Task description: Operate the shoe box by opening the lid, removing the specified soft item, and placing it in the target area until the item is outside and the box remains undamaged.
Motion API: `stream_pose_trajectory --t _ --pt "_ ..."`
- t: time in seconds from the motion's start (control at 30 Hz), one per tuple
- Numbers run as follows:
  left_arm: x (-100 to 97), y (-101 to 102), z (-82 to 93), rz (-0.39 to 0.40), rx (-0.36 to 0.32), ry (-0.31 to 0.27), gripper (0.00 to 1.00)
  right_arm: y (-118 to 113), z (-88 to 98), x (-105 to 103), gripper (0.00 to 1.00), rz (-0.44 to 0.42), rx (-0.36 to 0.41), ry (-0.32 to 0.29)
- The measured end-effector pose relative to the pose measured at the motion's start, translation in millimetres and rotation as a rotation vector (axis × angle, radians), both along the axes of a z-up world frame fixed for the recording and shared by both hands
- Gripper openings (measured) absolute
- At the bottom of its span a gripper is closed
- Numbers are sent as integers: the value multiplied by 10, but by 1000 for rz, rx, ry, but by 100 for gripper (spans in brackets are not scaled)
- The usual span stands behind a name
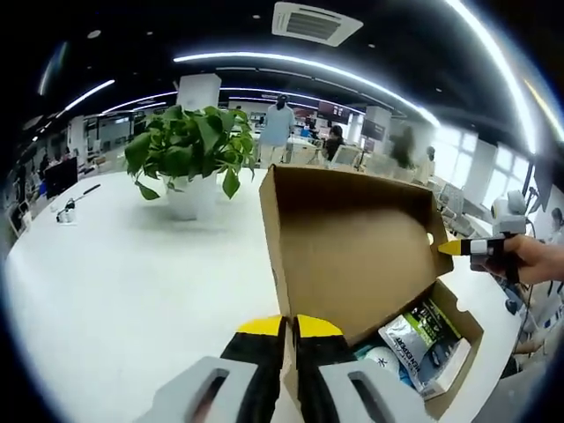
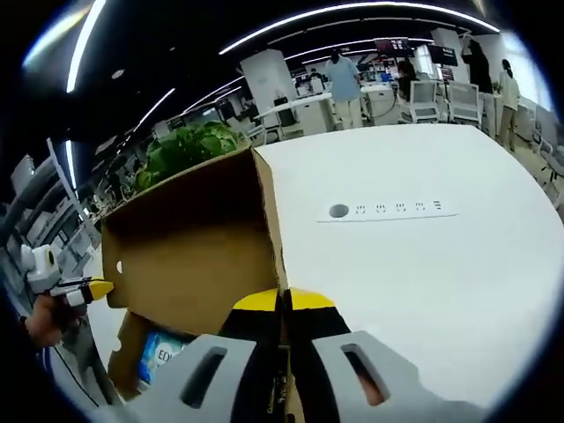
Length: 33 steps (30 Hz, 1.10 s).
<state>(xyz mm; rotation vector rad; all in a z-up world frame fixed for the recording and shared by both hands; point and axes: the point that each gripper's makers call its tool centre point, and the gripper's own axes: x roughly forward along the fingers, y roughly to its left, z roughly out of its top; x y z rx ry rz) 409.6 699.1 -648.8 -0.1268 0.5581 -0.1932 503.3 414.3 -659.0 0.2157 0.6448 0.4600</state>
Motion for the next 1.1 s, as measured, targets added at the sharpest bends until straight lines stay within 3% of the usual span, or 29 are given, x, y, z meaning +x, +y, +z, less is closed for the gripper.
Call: stream_pose_trajectory --t 0.3,1.1 --pt "63 21 -31 5 -3 9 3 10 -80 63 0 -26 40 38" --pt "235 60 -157 28 -4 43 4 30 -356 182 1 -67 44 104"
